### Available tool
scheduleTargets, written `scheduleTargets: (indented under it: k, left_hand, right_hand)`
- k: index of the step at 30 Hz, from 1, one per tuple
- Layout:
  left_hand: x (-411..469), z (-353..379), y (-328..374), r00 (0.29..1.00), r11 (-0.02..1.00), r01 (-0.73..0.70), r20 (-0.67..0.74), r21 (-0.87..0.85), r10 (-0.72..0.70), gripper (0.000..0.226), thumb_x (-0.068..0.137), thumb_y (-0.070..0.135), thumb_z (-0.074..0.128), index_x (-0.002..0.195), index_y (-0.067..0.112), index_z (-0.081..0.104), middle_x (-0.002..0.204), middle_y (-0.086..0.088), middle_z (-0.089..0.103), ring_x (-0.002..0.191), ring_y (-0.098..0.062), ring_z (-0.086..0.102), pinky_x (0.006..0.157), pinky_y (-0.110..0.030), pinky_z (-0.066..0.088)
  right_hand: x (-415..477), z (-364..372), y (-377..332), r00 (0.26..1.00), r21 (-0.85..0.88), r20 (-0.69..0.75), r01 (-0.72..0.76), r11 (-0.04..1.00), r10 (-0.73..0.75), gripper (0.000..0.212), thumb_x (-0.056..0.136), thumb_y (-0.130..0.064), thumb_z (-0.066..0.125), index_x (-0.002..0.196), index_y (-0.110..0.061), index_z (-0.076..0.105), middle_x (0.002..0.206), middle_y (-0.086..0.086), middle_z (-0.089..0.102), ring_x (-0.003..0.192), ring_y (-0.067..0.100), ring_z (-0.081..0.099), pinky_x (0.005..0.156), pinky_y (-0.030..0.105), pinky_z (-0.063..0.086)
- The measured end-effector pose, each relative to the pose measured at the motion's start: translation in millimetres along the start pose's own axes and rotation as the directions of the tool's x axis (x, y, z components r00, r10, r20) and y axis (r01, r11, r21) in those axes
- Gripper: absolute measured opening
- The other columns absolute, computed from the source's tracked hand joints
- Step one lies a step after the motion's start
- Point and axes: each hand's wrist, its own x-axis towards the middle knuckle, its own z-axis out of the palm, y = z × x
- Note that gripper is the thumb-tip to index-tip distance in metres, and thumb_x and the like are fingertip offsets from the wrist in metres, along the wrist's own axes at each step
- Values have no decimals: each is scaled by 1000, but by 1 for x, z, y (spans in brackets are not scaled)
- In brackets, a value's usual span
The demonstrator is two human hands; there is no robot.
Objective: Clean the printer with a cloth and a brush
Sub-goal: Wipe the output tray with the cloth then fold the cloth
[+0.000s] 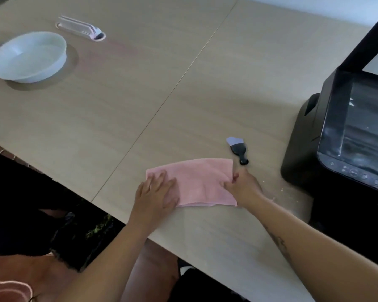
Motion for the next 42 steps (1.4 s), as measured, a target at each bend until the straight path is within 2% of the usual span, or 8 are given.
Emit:
scheduleTargets:
  k: [4, 9, 13, 19, 23, 32, 36, 42]
  left_hand:
    - [-4, 1, -9, 999, 999, -31, -43, -33, 29, 63, 78, 56, 46, 136, 31, 46, 147, 1, 46, 135, -28, 43, 105, -42, 38]
    - [-11, -14, -31, 972, 970, 9, -226, -244, -66, 52, 93, 44, 35, 134, 14, 50, 137, -7, 53, 130, -24, 43, 112, -43, 29]
    - [-21, -33, -34, 919, 816, 64, -286, -574, -273, 48, 96, 52, 30, 126, 20, 50, 130, -3, 53, 127, -20, 44, 108, -48, 36]
    - [-16, -19, -17, 994, 989, -58, -95, -138, 45, 68, 91, 65, 23, 152, 36, 11, 160, 11, -5, 148, -16, -9, 119, -38, 2]
    - [-4, 1, -4, 999, 999, 21, 38, 28, -22, 71, 92, 64, 18, 149, 39, -15, 155, 9, -31, 144, -24, -26, 118, -47, -9]
    - [15, 18, 32, 989, 984, -148, 41, 103, 144, 74, 92, 67, 12, 154, 28, 5, 162, -1, -8, 147, -38, -5, 115, -48, 1]
    - [23, 22, 40, 979, 971, -203, 37, 125, 200, 73, 94, 64, 15, 152, 20, 24, 160, -10, 15, 144, -43, 17, 112, -54, 21]
    - [27, 27, 45, 978, 970, -209, 9, 126, 210, 74, 91, 63, 24, 154, 26, 11, 162, -4, -2, 147, -39, -3, 116, -47, -2]
  right_hand:
    - [-13, -1, -20, 997, 39, -74, 34, 999, -31, 19, 78, -27, 57, 68, -18, 44, 68, 0, 49, 68, 26, 49, 63, 34, 42]
    - [-69, 15, -70, 898, 269, 100, 390, 881, -429, 28, 83, -19, 65, 111, -19, 59, 105, 4, 62, 83, 15, 55, 66, 23, 45]
    - [-70, 47, -60, 784, -12, 185, 605, 796, -592, 48, 91, -35, 59, 136, -22, 49, 141, -3, 48, 127, 18, 42, 105, 32, 34]
    - [-36, 57, -32, 809, -459, 269, 585, 669, -522, 61, 95, -52, 36, 149, -42, 11, 160, -13, 4, 147, 29, -1, 118, 45, 5]
    - [-39, 61, -17, 820, -554, 231, 554, 621, -524, 65, 91, -60, 25, 149, -43, 3, 161, -13, 2, 148, 32, 1, 118, 49, 3]
    - [-14, 0, 20, 905, -579, -134, 260, 773, -405, 57, 90, -43, 16, 137, -21, 39, 143, 7, 41, 131, 25, 36, 111, 37, 25]
    - [21, -11, 16, 927, -558, -154, 203, 804, -341, 55, 95, -28, 35, 149, -25, 25, 158, 11, 17, 145, 35, 14, 118, 44, 17]
    - [-18, 8, 35, 945, -569, -181, 126, 813, -273, 53, 97, -33, 39, 148, -23, 30, 160, 4, 16, 143, 37, 20, 113, 47, 22]
